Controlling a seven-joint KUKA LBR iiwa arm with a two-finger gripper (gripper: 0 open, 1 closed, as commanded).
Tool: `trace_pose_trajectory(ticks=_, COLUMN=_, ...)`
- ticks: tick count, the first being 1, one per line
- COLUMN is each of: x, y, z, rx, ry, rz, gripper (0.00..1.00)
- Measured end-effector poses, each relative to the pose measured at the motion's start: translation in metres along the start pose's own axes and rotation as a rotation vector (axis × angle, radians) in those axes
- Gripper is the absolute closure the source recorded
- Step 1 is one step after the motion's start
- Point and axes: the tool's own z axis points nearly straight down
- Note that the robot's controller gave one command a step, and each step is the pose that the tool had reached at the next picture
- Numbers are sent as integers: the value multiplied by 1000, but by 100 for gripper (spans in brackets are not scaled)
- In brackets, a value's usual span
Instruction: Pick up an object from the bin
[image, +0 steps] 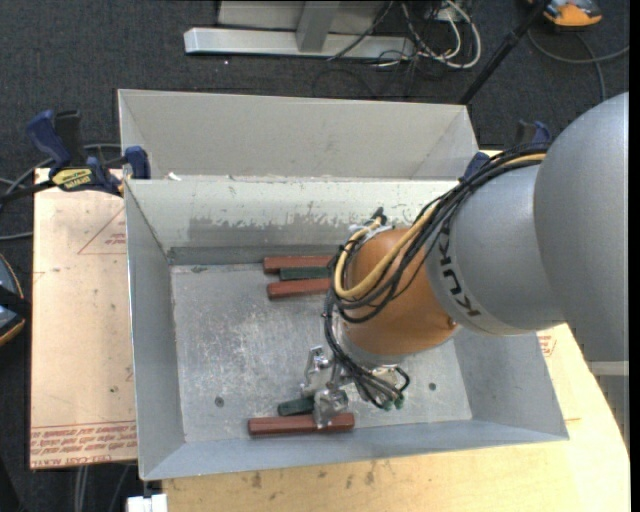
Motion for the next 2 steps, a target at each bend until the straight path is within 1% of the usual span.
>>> trace_pose_trajectory(ticks=1, x=-9, y=0, z=1, rx=0, ry=-48, rz=3, gripper=0)
trace_pose_trajectory(ticks=2, x=0, y=-1, z=0, rx=0, ry=-2, rz=0, gripper=100)
